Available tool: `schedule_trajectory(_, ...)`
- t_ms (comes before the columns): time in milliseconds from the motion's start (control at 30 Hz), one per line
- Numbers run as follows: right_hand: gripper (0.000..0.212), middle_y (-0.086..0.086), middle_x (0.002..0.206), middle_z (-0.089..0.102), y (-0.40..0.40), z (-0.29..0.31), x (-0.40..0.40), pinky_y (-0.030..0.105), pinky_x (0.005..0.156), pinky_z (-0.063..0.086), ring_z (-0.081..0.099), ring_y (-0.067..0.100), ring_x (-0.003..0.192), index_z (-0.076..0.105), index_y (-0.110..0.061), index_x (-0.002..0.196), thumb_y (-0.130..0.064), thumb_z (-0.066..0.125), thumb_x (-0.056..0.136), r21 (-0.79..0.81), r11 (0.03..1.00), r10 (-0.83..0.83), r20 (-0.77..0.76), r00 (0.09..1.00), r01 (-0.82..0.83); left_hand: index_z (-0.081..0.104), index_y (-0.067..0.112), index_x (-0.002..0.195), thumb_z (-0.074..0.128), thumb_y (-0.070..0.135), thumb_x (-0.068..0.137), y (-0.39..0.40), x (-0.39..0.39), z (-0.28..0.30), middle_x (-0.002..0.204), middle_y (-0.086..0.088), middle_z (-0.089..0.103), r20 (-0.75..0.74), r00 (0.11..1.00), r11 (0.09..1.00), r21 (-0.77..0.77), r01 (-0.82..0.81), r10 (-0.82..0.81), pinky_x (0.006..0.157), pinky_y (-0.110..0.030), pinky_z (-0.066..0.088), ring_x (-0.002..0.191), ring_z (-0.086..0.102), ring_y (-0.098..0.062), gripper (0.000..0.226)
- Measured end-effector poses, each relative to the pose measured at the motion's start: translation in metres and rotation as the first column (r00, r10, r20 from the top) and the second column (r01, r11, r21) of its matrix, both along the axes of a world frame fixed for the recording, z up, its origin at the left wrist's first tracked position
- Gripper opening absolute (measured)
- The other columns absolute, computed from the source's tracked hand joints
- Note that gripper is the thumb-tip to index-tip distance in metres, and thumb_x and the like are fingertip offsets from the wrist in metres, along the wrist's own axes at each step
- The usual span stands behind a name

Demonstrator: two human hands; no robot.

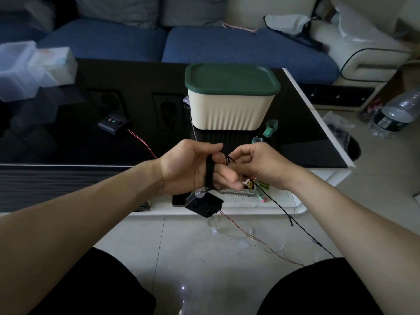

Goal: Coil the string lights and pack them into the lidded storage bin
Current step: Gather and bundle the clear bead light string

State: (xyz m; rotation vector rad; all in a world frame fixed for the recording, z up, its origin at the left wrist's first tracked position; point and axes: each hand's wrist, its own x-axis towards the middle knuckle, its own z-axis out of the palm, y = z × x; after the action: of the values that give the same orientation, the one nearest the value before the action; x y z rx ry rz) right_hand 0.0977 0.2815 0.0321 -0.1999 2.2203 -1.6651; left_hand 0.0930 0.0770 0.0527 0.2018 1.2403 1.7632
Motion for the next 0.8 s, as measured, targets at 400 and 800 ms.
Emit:
schedule_trajectory(400, 0.01, 0.019, 0.09, 0.062, -0.005, -0.004, -0.003, 0.027, 0.062, 0.039, 0.048, 0.03, 0.077, 0.07, -0.008, 0.095, -0.008, 0.061, 0.097, -0.055, 0.996, -0.057, 0.139, 0.989, 0.065, 0.061, -0.008, 0.119, 0.041, 0.039, 0.096, 0.006, 0.004, -0.004, 0.113, -0.025, 0.066, -0.069, 0.99, 0.991, -0.06, 0.116, -0.12, 0.093, -0.039, 0.053, 0.109, 0.064, -0.036, 0.056)
schedule_trajectory(800, 0.008, 0.011, 0.068, 0.052, -0.002, 0.001, -0.006, 0.025, 0.045, 0.042, 0.045, 0.014, 0.051, 0.063, -0.005, 0.084, -0.002, 0.064, 0.091, -0.065, 0.977, -0.172, 0.31, 0.935, 0.201, 0.056, 0.01, 0.072, 0.049, 0.025, 0.088, 0.002, 0.001, 0.002, 0.035, -0.001, 0.028, -0.115, 0.991, 0.994, -0.081, -0.075, 0.066, 0.07, -0.036, 0.047, 0.046, 0.057, -0.022, 0.023)
